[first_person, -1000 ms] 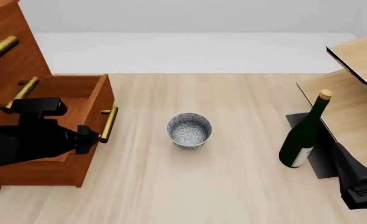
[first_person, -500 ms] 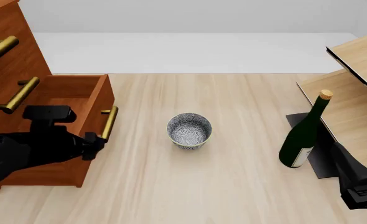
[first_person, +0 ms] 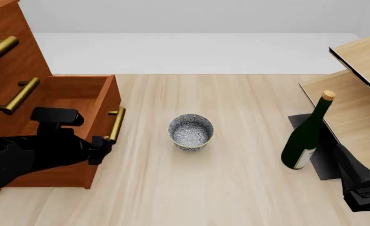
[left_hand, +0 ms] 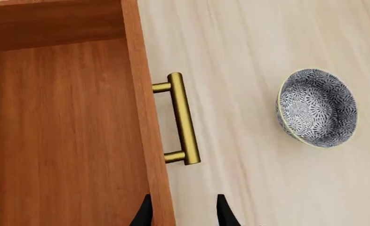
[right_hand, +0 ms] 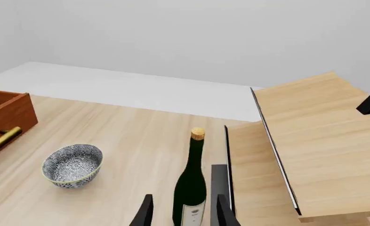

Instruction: Put the wine bottle in the bottom drawer of the cabinet.

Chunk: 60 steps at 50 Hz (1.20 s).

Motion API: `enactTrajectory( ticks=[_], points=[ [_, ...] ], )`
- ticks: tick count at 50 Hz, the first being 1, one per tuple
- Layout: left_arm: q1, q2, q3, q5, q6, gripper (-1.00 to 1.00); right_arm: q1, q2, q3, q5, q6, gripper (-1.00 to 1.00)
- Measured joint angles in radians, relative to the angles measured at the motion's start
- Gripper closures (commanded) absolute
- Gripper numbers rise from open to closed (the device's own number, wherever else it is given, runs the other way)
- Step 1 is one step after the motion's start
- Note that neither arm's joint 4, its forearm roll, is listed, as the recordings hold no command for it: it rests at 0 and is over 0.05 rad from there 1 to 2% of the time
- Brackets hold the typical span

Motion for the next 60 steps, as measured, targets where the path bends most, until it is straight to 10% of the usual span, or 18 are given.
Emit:
enactTrajectory(
  ticks=[45,60],
  points=[
    [-0.078,-0.006,-0.018,0.021,-0.103,-1.00,0.003,0.000,0.000,-0.003,0.003,-1.00],
    [-0.098,-0.161,-0.061,0.182,-0.018,-1.00,0.008,-0.002,0.000,-0.001,-0.001,-1.00]
  ],
)
